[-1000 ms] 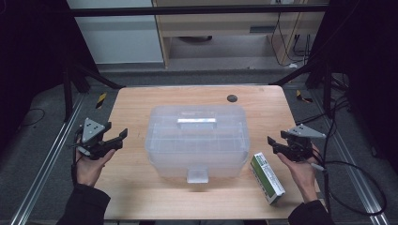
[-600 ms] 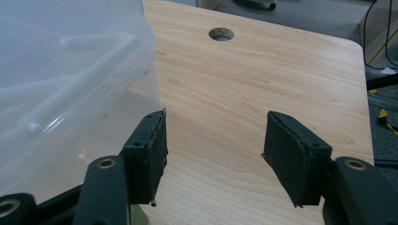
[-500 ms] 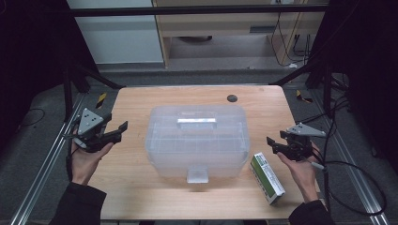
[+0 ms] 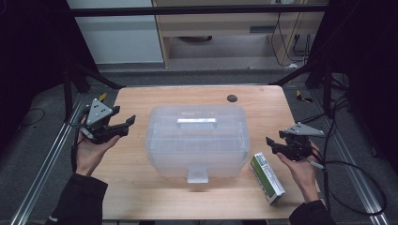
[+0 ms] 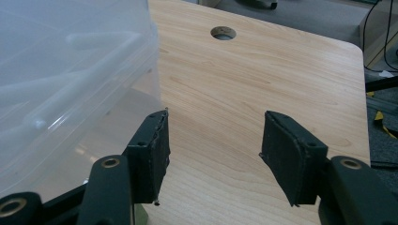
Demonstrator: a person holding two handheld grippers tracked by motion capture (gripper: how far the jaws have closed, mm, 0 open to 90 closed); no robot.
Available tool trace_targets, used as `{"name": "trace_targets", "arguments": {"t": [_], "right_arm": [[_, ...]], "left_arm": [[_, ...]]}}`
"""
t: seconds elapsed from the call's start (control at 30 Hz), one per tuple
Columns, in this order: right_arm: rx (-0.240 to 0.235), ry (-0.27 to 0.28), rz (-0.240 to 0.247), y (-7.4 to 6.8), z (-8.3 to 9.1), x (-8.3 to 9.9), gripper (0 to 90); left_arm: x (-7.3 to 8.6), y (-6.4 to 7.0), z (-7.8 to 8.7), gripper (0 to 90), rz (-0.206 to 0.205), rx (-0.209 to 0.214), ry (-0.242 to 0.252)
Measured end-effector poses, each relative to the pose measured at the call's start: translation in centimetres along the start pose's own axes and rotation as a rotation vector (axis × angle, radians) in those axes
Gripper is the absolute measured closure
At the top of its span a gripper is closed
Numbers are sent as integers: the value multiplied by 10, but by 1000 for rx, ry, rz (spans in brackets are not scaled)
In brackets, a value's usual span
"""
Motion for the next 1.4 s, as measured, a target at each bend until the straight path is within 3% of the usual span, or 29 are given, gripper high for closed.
{"name": "trace_targets", "arguments": {"t": [0.2,0.5,0.67,0.7,0.87,1.13,1.4], "right_arm": [[0,-7,9,-1,-1,1,446],[10,-19,25,0,-2,2,434],[5,-23,25,0,-2,1,430],[3,-23,26,0,-1,1,429],[-3,-29,19,0,-3,2,427],[7,-32,21,3,-1,1,419],[7,-42,17,2,-2,1,412]], "left_arm": [[-16,8,-4,356,-38,26,5],[-36,20,-9,354,-146,73,-16],[-43,29,-11,356,-172,99,-10],[-45,30,-13,361,-190,106,9],[-50,37,-15,366,-240,126,-33],[-55,50,-16,361,-317,155,-45],[-55,62,-17,349,-363,185,-62]]}}
Point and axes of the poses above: each handheld gripper's, and its own axes: z roughly backward along the jaws, x roughly out of its underside, y roughly to its right, the point moved 7 cm from there along -z, roughly forward along the jaws, and after that the axes turned 11 degrees about -z, right-handed, at the moved point
